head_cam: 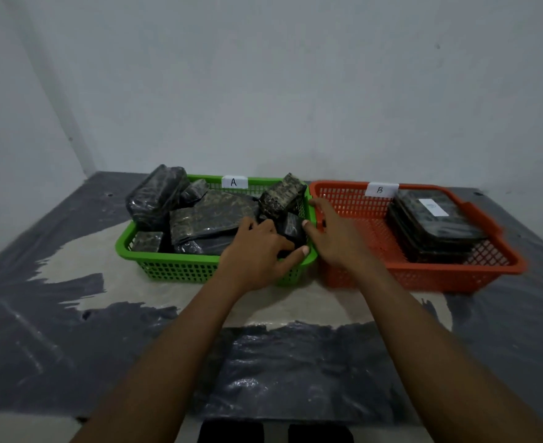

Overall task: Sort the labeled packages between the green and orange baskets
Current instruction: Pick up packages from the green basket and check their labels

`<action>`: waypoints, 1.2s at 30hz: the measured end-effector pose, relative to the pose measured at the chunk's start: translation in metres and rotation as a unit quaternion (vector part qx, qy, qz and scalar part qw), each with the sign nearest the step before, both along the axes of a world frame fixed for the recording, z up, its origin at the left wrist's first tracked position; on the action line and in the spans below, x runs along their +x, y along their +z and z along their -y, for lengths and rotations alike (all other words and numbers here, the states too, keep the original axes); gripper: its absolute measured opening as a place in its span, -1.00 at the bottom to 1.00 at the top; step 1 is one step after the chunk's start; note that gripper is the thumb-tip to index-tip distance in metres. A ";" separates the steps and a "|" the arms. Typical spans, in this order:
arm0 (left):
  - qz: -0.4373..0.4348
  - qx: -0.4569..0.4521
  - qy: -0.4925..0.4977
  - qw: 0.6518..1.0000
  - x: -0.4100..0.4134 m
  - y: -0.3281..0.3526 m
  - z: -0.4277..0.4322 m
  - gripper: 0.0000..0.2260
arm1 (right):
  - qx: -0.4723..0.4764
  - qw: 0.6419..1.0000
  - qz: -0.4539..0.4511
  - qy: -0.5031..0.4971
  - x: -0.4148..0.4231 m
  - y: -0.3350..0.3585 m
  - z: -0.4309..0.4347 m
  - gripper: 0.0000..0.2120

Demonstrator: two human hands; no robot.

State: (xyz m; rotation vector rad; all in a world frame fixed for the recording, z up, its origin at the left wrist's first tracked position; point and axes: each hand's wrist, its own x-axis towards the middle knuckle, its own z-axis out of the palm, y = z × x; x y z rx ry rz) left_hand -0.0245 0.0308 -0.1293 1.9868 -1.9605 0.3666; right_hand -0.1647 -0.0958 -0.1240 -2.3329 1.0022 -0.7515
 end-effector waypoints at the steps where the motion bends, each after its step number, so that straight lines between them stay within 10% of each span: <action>1: -0.003 0.000 -0.003 1.000 0.001 0.000 0.000 -0.48 | 0.004 1.000 0.002 0.003 0.000 0.000 0.000 -0.55; 29: -0.059 -0.097 -0.014 0.993 0.007 -0.014 0.011 -0.56 | 0.042 0.998 -0.042 0.030 0.003 -0.006 0.011 -0.39; 36: -0.195 -0.130 -0.028 0.972 0.010 -0.010 0.009 -0.68 | 0.036 0.998 -0.038 0.033 0.005 -0.009 0.015 -0.38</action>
